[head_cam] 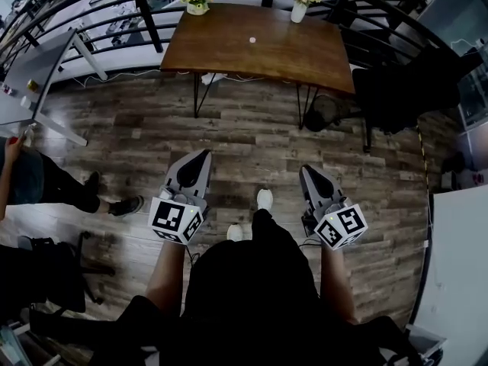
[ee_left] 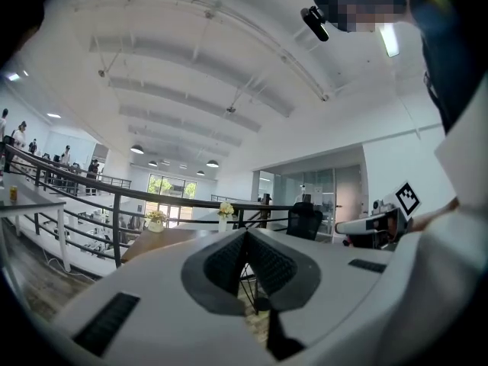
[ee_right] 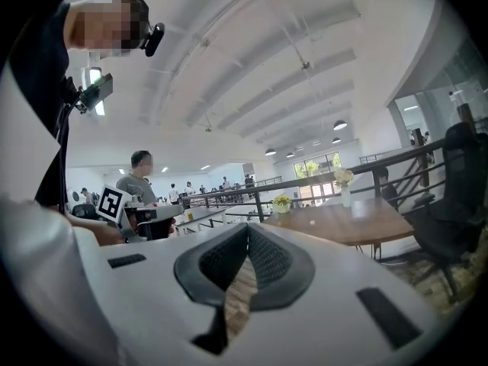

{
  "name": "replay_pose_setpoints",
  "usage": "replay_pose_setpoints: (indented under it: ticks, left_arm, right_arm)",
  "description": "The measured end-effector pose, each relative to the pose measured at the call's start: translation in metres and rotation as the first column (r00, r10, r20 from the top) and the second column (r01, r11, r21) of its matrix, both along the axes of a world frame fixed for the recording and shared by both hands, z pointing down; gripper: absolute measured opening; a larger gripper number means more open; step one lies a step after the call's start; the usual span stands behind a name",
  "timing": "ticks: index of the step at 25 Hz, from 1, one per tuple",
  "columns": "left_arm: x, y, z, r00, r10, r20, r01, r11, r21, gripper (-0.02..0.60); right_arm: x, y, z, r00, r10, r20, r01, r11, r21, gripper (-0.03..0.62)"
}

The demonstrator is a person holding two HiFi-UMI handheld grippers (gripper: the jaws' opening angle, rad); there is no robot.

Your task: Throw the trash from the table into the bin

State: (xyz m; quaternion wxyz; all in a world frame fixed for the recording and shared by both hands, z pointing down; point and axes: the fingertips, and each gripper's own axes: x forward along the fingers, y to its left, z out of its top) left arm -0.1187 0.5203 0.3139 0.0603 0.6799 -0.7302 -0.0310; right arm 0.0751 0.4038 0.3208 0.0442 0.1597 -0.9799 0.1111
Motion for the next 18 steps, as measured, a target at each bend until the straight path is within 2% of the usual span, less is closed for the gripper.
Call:
replay_pose_setpoints:
  ticks: [7, 13, 18]
  left_arm:
    - [-0.015, -0.025, 0.007, 0.999, -0.026, 0.036, 0.027, 0.999, -0.037, 0.009]
    - [-0.028, -0.079, 0.003, 0.998, -0.046, 0.052, 0.048, 0.998, -0.041, 0.009]
    - [-0.036, -0.131, -0.005, 0.996, -0.06, 0.065, 0.064, 0.996, -0.059, 0.009]
  right_arm:
    - [-0.02, -0.032, 0.004, 1.0, -0.022, 0.014, 0.022, 1.0, -0.002, 0.012]
    - [-0.038, -0.087, 0.013, 0.998, -0.062, -0.008, 0.062, 0.998, 0.026, 0.012]
    - [-0.054, -0.141, 0.01, 0.996, -0.092, 0.0, 0.092, 0.996, 0.015, 0.012]
